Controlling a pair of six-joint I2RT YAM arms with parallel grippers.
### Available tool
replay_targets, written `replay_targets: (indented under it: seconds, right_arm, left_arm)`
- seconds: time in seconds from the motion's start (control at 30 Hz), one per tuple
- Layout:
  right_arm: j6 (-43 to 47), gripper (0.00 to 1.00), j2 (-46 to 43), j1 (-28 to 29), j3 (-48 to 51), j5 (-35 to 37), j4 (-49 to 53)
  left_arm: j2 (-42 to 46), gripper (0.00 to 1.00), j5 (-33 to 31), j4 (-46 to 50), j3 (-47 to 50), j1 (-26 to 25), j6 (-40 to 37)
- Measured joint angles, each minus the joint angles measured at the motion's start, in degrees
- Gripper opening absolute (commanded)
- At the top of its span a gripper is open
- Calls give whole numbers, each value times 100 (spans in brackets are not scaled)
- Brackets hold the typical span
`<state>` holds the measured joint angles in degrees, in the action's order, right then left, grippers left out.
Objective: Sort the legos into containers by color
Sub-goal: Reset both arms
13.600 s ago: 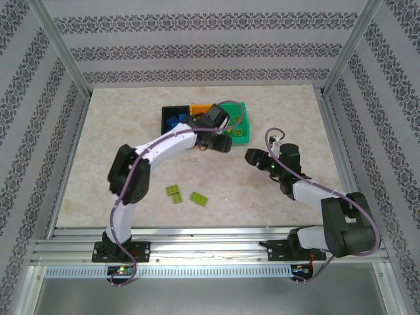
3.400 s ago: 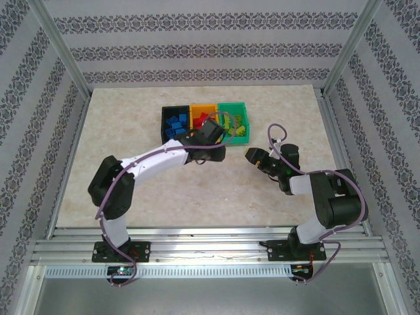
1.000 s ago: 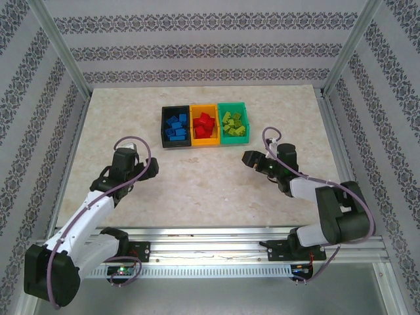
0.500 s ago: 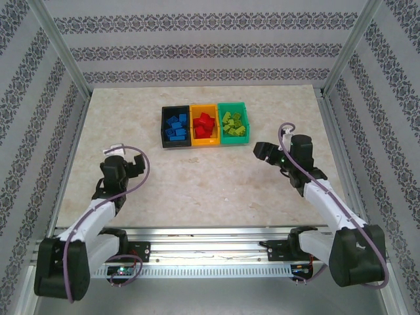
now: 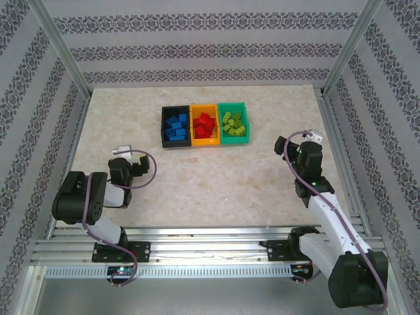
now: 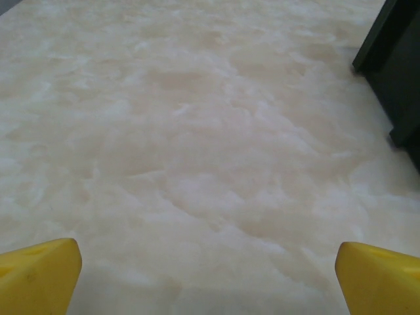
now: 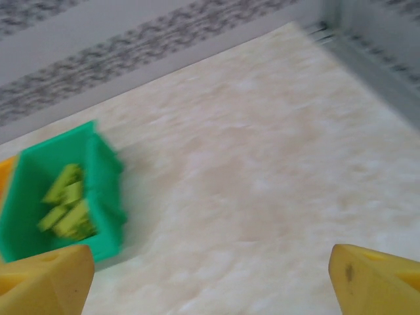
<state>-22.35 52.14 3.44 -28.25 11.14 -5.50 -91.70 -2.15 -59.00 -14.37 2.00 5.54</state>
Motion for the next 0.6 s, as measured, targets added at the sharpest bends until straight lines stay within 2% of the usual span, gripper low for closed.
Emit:
replay_targets:
  seconds: [0.1,0.23,0.37,0.6]
  right_arm:
    - [367,98,116,-55,634,627,-852]
    - [767,98,780,-72,1086,968,-1604]
    - [1224,98,1558,-74,1051,769,-2269]
    - [1751,98,2605,-109,1318,98,-4269]
  left_arm:
    - [4,99,11,-203,-61,0,-42]
    - [9,99,68,-199,-192,0,-83]
    - [9,99,269,-31,-459,0,-155]
    - [9,99,713,243,-678,0,-328]
